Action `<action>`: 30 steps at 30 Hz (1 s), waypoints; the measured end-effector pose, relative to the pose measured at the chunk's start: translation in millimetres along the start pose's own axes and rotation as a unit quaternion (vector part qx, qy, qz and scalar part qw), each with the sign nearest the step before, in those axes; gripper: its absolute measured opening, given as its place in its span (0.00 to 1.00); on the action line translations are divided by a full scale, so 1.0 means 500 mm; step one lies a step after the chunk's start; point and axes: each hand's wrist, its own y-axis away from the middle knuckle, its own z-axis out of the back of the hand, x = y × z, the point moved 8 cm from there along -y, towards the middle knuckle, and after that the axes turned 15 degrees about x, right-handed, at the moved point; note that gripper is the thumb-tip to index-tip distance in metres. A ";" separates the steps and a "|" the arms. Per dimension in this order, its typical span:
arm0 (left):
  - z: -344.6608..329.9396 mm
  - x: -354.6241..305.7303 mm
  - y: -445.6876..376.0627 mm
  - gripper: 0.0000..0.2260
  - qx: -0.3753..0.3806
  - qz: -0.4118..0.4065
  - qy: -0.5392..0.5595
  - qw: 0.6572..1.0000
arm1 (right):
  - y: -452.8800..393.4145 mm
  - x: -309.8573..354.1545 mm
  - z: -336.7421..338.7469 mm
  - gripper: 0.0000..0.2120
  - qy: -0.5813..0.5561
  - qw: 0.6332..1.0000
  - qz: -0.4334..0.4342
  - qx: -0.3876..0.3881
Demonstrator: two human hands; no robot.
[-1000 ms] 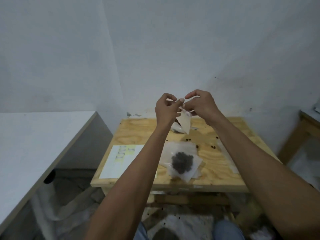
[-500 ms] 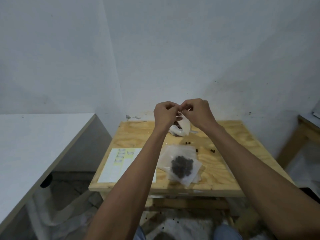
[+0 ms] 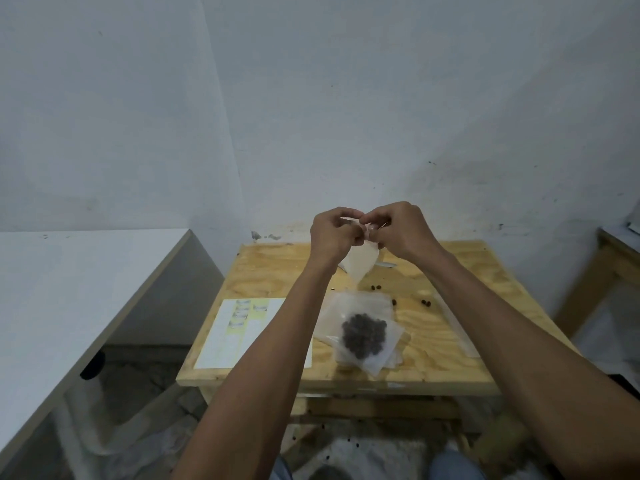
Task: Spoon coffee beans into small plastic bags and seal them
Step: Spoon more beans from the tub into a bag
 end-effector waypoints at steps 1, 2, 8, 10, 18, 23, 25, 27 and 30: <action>-0.004 -0.005 -0.002 0.11 0.001 -0.015 -0.031 0.999 | 0.000 -0.004 0.003 0.14 -0.001 1.000 -0.005 -0.006; -0.008 -0.011 -0.003 0.12 0.000 -0.027 -0.061 0.998 | 0.000 -0.009 0.003 0.15 0.001 1.000 -0.010 -0.014; -0.031 -0.024 -0.002 0.12 0.001 -0.031 -0.191 0.981 | 0.008 -0.033 0.016 0.16 0.082 0.992 -0.021 -0.095; -0.037 -0.035 -0.002 0.12 0.006 -0.044 -0.215 0.976 | 0.012 -0.035 0.026 0.16 0.101 0.986 -0.022 -0.130; -0.028 -0.086 -0.002 0.12 0.006 -0.139 -0.277 0.951 | 0.007 -0.012 0.050 0.16 0.075 0.986 0.037 -0.143; -0.027 -0.080 0.010 0.26 0.110 -0.161 -0.294 0.936 | 0.003 0.001 0.053 0.15 -0.041 0.994 0.056 -0.079; -0.029 -0.090 0.023 0.31 0.102 -0.194 -0.317 0.923 | 0.000 0.003 0.047 0.14 -0.083 0.993 0.057 -0.056; -0.023 -0.093 0.031 0.36 0.067 -0.226 -0.327 0.915 | -0.006 0.002 0.034 0.14 -0.118 0.991 0.056 -0.024; -0.009 -0.070 0.033 0.47 0.035 -0.193 -0.317 0.928 | -0.010 -0.007 0.020 0.15 -0.185 0.981 0.056 0.009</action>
